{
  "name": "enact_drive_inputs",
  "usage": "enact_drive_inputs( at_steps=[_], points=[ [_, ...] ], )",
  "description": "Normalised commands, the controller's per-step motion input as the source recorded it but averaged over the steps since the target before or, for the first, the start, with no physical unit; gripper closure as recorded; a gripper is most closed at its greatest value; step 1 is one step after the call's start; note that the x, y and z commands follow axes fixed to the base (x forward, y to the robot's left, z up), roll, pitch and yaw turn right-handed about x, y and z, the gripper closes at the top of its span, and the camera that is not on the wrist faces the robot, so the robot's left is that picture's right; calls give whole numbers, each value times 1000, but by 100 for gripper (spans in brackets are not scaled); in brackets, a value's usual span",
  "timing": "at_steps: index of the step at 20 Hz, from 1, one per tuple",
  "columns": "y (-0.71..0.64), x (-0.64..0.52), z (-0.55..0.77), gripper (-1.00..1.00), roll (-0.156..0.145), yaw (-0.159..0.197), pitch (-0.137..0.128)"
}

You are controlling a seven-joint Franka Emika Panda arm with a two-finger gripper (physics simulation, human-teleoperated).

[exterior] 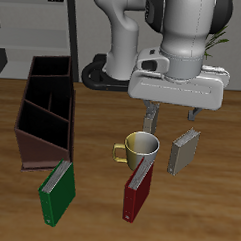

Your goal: Place the red book into the right desk caddy's front compartment

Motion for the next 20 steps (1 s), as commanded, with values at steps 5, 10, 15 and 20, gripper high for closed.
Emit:
enact_drive_inputs(
  at_steps=[5, 10, 15, 20],
  points=[
    [-87, 116, -150, -100, 12, 2, -16],
    [-138, 4, -62, -100, -5, 0, -38],
    [-195, 61, -48, -100, -3, -12, -5],
    [-232, 97, -117, -100, -11, -34, -1]
  ],
)
